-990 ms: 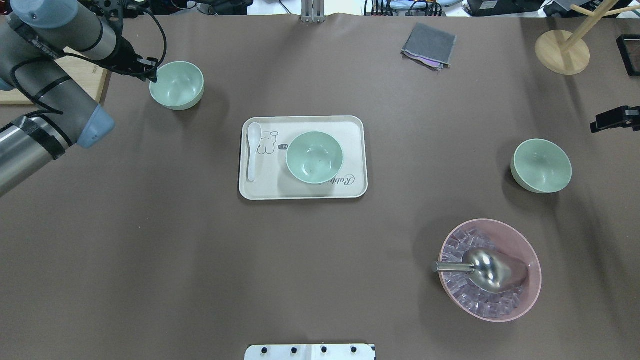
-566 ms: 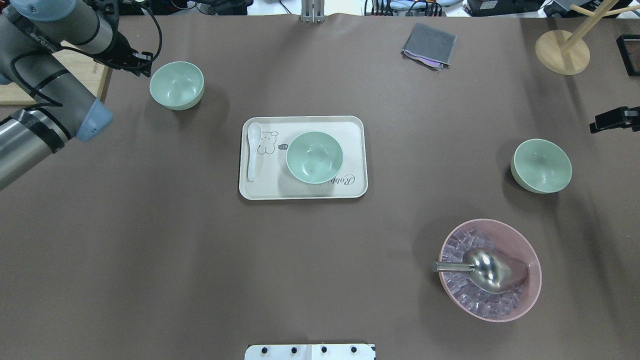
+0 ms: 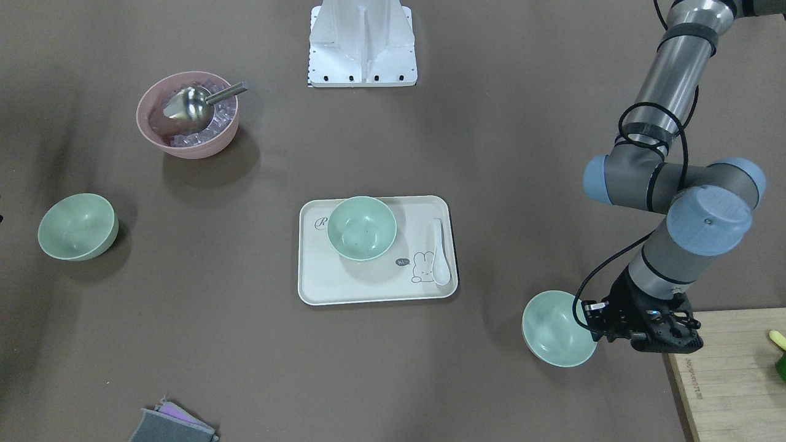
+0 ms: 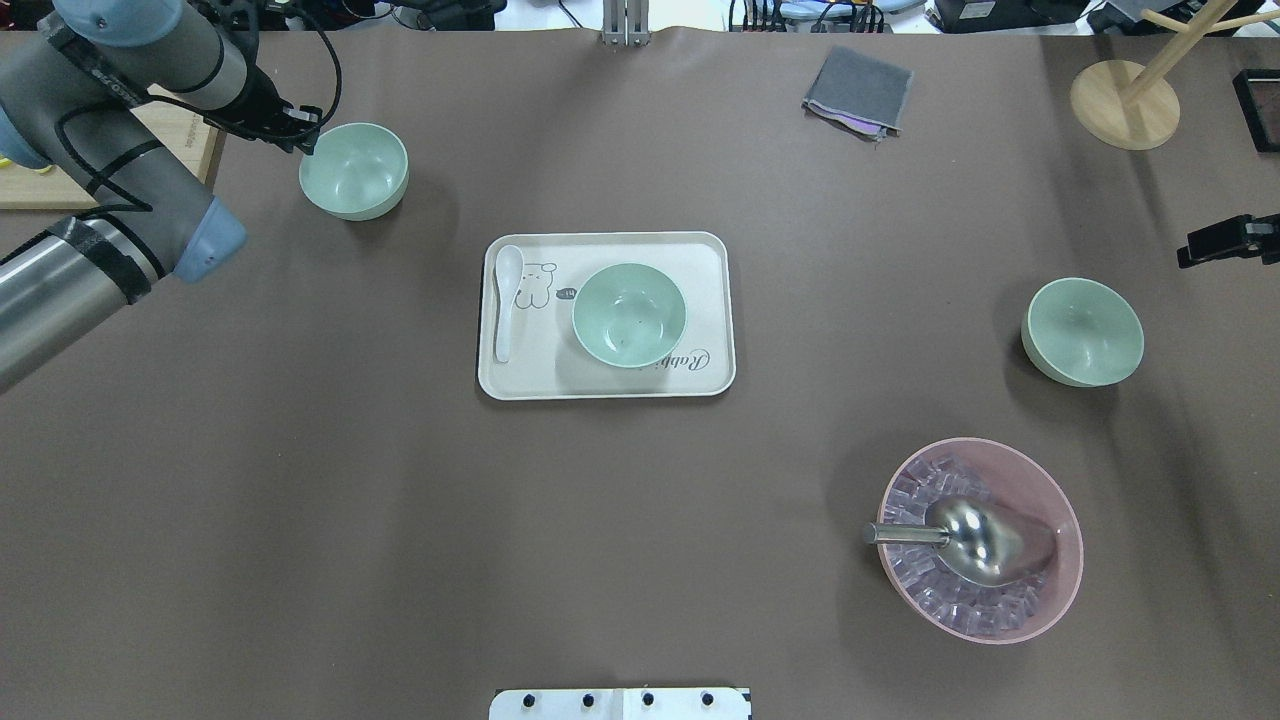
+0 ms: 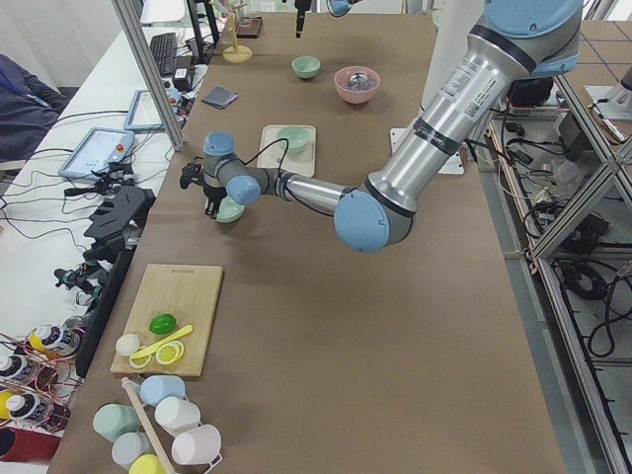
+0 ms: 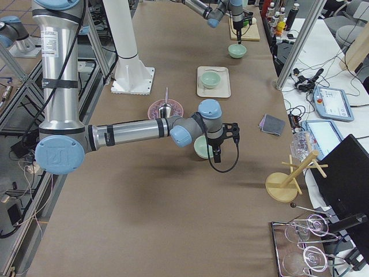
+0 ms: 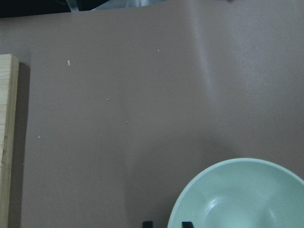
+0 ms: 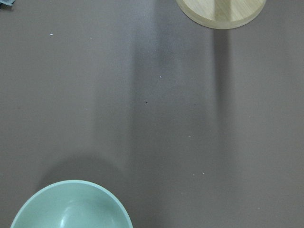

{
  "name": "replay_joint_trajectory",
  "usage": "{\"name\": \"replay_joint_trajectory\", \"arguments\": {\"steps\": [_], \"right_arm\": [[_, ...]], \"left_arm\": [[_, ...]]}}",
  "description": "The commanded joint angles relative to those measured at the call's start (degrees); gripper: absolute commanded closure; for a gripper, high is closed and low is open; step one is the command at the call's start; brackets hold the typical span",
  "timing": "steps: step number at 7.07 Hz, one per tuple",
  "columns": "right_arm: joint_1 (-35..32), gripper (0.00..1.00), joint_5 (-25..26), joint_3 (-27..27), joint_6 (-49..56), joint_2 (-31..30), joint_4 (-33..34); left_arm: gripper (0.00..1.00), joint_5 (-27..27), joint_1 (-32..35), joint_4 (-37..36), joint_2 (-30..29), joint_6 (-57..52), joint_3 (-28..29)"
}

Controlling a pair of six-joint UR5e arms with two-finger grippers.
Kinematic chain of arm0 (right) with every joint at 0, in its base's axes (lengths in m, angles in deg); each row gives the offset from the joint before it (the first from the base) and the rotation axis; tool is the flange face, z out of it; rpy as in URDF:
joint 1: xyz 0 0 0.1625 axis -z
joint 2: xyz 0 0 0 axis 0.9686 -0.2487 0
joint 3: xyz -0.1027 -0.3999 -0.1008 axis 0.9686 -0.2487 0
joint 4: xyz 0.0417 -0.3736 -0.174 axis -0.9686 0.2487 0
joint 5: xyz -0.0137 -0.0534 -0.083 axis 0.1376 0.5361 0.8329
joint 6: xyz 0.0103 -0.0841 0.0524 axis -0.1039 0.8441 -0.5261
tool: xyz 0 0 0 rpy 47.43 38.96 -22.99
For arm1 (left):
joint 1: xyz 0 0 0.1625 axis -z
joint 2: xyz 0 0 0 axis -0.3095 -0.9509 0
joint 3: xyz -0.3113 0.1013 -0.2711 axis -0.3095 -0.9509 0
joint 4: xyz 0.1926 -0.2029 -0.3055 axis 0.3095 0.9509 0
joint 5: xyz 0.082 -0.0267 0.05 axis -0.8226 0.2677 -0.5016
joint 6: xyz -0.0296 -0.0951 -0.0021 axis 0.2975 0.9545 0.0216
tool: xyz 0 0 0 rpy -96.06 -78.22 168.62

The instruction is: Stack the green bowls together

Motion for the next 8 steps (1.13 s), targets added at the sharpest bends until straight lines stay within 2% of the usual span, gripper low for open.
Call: {"name": "replay_joint_trajectory", "arguments": {"steps": [1,3,5,8], "right_arm": [[0.1,0.00,0.1,0.0,0.0,0.0,0.0],[0.3,0.00,0.3,0.0,0.0,0.0,0.0],[0.3,0.00,0.3,0.0,0.0,0.0,0.0],[0.4,0.00,0.3,0.0,0.0,0.0,0.0]], "left_arm": [[0.67,-0.4,-0.7,0.1,-0.1,-0.1,0.4],[0.68,-0.4,-1.3,0.3,0.0,-0.1,0.4],[0.74,-0.4,-1.6,0.3,0.1,-0.1,0.4],[0.77,-1.7,-1.6,0.3,0.3,-0.1,0.4]]}}
